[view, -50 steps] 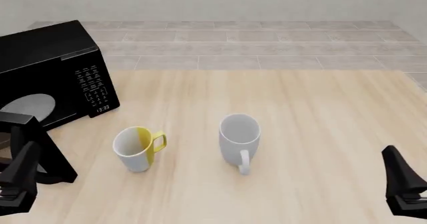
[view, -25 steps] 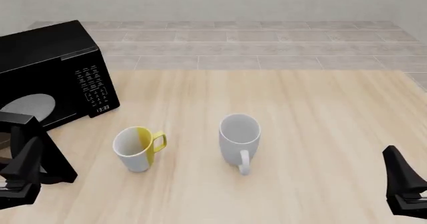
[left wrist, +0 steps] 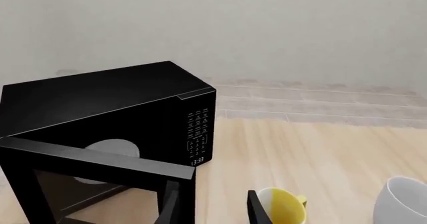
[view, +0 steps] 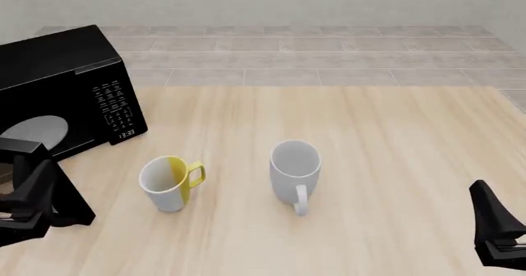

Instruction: Close the microwave.

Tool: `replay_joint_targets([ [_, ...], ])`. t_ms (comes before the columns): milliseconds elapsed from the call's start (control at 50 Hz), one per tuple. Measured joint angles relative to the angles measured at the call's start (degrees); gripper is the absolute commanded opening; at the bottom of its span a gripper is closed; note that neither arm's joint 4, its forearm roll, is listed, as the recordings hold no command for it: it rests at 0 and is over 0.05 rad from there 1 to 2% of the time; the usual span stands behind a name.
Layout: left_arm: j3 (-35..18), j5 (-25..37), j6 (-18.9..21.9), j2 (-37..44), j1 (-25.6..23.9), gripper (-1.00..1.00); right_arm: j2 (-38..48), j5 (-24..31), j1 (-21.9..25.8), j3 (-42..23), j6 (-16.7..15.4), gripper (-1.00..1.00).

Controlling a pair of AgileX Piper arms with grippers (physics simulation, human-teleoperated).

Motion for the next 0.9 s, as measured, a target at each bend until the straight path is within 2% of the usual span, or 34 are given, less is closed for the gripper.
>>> replay_joint_targets([
  [320,0.1,-3.4,-1.4,5.0,0.1,1.0,0.0,-0.5,0.2,0.0,0.0,1.0],
  [900,1.1,-15.2,-2.8,19.3,2.4,1.0,0.0,-0.8,0.8,-0.2,0.2,1.0],
])
